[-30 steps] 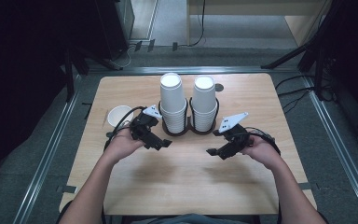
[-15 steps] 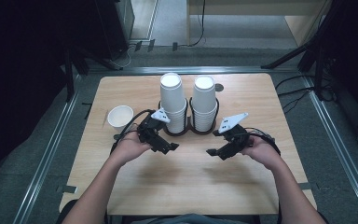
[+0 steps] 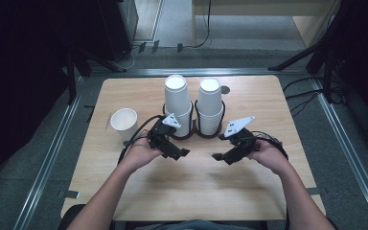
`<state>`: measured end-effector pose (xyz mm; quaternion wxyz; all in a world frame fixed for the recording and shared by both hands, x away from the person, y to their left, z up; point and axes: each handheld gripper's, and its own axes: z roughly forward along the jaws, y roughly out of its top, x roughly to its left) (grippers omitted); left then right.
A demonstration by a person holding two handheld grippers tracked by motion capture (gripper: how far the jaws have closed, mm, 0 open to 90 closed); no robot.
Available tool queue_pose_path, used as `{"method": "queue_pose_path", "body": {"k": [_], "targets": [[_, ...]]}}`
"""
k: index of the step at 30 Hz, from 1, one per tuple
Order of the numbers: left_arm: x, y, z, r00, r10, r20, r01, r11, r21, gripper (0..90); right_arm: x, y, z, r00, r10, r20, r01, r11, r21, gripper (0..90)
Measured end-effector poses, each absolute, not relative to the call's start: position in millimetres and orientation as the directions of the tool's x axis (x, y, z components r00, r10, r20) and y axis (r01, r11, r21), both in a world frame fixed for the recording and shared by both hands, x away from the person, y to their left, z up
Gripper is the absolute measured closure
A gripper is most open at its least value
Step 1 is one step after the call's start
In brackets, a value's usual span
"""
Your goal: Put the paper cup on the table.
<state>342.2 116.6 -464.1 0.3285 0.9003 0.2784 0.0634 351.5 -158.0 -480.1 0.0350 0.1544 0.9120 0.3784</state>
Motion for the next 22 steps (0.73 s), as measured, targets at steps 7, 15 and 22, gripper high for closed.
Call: {"method": "queue_pose_path", "body": {"k": [7, 15, 22], "targets": [[341, 109, -465, 0.840, 0.536, -0.086, 0.461, -0.620, 0.635, 0.0, 351, -157, -481, -0.951, 0.304, 0.053, 0.253, 0.669, 0.699, 20.7], [343, 108, -473, 0.837, 0.539, -0.095, 0.471, -0.620, 0.627, 0.0, 350, -158, -481, -0.951, 0.304, 0.055, 0.254, 0.669, 0.698, 20.7], [346, 106, -484, 0.834, 0.545, -0.084, 0.478, -0.639, 0.603, 0.0, 351, -158, -482, -0.951, 0.304, 0.057, 0.257, 0.675, 0.692, 20.7]]}}
